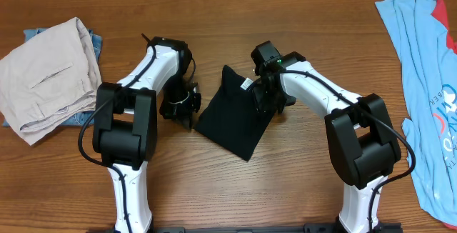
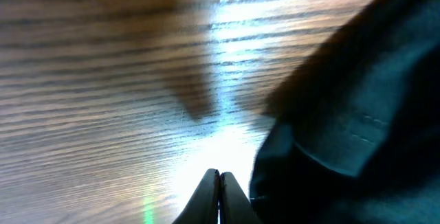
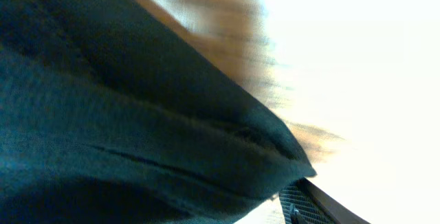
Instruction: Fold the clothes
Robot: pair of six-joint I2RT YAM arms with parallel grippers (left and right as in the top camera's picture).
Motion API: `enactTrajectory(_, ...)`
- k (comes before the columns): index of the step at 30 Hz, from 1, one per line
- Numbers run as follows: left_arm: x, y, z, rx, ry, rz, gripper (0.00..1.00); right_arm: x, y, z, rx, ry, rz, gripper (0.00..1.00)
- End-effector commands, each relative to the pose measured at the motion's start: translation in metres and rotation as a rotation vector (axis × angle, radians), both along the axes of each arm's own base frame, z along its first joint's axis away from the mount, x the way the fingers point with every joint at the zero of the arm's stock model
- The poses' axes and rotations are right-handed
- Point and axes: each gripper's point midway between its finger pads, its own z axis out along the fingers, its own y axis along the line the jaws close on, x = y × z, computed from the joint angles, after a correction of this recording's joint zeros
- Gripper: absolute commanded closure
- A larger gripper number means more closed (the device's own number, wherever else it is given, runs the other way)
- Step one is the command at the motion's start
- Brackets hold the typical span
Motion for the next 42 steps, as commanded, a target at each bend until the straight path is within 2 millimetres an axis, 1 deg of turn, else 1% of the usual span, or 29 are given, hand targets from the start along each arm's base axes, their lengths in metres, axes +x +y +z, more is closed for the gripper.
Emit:
enactTrajectory(1,0.005,-0.006,-0.002,-0.017,-0.032,-0.01,0.96,0.015,-0.02,0.002,-0.096,-0.063,0.023,0.39)
enactTrajectory(2,0.01,-0.009,0.0,-0.035,-0.058,-0.008,0.96,0.015,-0.02,0.002,-0.097,-0.063,0.024,0.39)
enactTrajectory(4,0.029,-0.011,0.009,-0.054,-0.145,-0.001,0.95,0.015,-0.021,0.002,-0.102,-0.064,0.023,0.39)
enactTrajectory(5,0.039,-0.011,0.014,-0.063,-0.187,0.002,0.93,0.015,-0.022,0.002,-0.108,-0.066,0.022,0.39)
enactTrajectory(6,0.063,-0.014,0.027,-0.085,-0.296,0.007,0.9,0.015,-0.025,0.002,-0.122,-0.065,0.022,0.38)
enactTrajectory(7,0.076,-0.016,0.034,-0.101,-0.354,0.009,0.8,0.015,-0.025,0.003,-0.123,-0.065,0.022,0.38)
enactTrajectory(8,0.088,-0.022,0.042,-0.134,-0.405,0.013,0.57,0.014,-0.025,0.002,-0.124,-0.063,0.022,0.38)
enactTrajectory(9,0.097,-0.029,0.048,-0.17,-0.441,0.015,0.37,0.014,-0.025,0.002,-0.124,-0.063,0.022,0.37)
enactTrajectory(11,0.113,-0.048,0.063,-0.296,-0.525,-0.037,0.23,0.014,-0.025,0.002,-0.124,-0.063,0.022,0.37)
enactTrajectory(13,0.124,-0.064,0.074,-0.409,-0.59,-0.083,0.14,0.014,-0.025,0.002,-0.124,-0.062,0.022,0.37)
enactTrajectory(15,0.134,-0.073,0.08,-0.466,-0.637,-0.085,0.07,0.013,-0.025,0.002,-0.125,-0.061,0.022,0.36)
enactTrajectory(17,0.141,-0.079,0.084,-0.505,-0.666,-0.086,0.05,0.014,-0.025,0.002,-0.125,-0.061,0.022,0.36)
enactTrajectory(19,0.143,-0.083,0.085,-0.527,-0.673,-0.086,0.05,0.014,-0.025,0.002,-0.125,-0.061,0.022,0.36)
enactTrajectory(24,0.141,-0.087,0.073,-0.532,-0.651,-0.09,0.06,0.014,-0.025,0.002,-0.124,-0.061,0.022,0.35)
enactTrajectory(29,0.134,-0.106,0.061,-0.61,-0.609,-0.121,0.07,0.014,-0.025,0.002,-0.125,-0.061,0.022,0.35)
enactTrajectory(34,0.129,-0.117,0.038,-0.608,-0.567,-0.135,0.07,0.014,-0.025,0.002,-0.125,-0.061,0.022,0.35)
enactTrajectory(39,0.12,-0.126,0.006,-0.599,-0.502,-0.145,0.08,0.013,-0.026,0.002,-0.127,-0.057,0.022,0.35)
enactTrajectory(40,0.117,-0.128,0.0,-0.598,-0.487,-0.147,0.09,0.012,-0.026,0.002,-0.127,-0.055,0.022,0.34)
enactTrajectory(41,0.112,-0.131,-0.01,-0.595,-0.46,-0.149,0.12,0.012,-0.026,0.002,-0.128,-0.054,0.022,0.35)
enactTrajectory(42,0.11,-0.133,-0.013,-0.595,-0.449,-0.152,0.16,0.012,-0.026,0.002,-0.128,-0.054,0.022,0.35)
